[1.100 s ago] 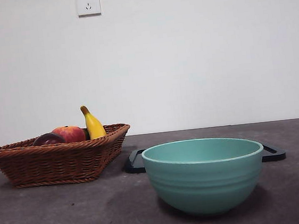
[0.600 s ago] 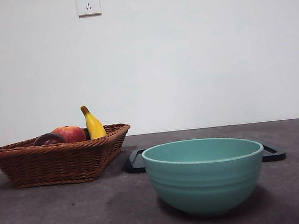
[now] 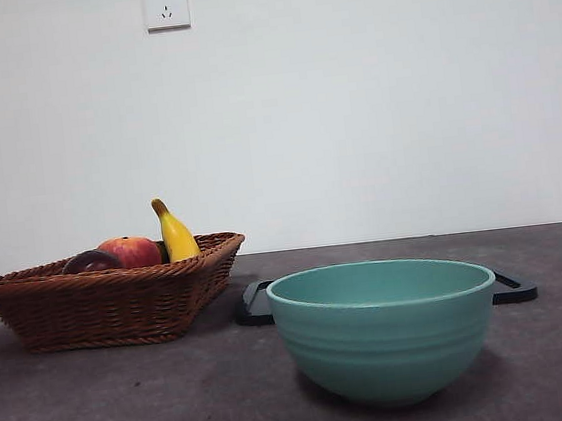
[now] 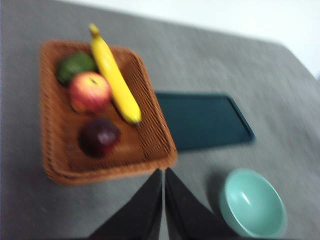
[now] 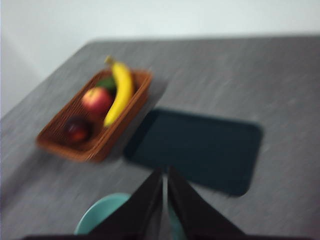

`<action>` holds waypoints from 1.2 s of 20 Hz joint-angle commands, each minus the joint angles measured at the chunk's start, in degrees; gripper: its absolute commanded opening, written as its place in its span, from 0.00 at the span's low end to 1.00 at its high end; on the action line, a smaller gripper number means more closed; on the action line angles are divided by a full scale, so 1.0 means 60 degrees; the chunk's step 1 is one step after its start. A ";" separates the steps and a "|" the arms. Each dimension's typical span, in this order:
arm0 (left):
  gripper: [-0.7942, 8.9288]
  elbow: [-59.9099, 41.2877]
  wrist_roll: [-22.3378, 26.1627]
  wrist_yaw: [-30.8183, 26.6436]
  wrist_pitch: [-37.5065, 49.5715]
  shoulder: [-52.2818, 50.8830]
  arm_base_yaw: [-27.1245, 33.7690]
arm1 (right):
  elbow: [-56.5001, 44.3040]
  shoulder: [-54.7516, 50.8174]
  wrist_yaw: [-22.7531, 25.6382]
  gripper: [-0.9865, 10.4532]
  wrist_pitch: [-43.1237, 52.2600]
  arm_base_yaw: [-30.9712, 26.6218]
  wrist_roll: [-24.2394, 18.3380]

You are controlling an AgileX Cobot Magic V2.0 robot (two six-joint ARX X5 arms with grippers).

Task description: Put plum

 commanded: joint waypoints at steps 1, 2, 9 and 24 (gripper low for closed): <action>0.09 0.0725 0.1228 0.0466 -0.0867 0.0637 -0.0040 | 0.0543 0.0623 -0.0350 0.09 -0.0707 0.0127 -0.0736; 0.09 0.0900 0.1413 0.0525 -0.1166 0.0794 -0.0069 | 0.0648 0.0780 -0.0408 0.09 -0.0936 0.0186 -0.0871; 0.09 0.1483 0.2095 0.0725 -0.2495 0.1209 -0.0321 | 0.0984 0.1410 -0.0404 0.09 -0.2277 0.0856 -0.1581; 0.56 0.1483 0.1883 0.0608 -0.2433 0.1242 -0.0321 | 0.0984 0.1424 -0.0408 0.45 -0.2284 0.1071 -0.1308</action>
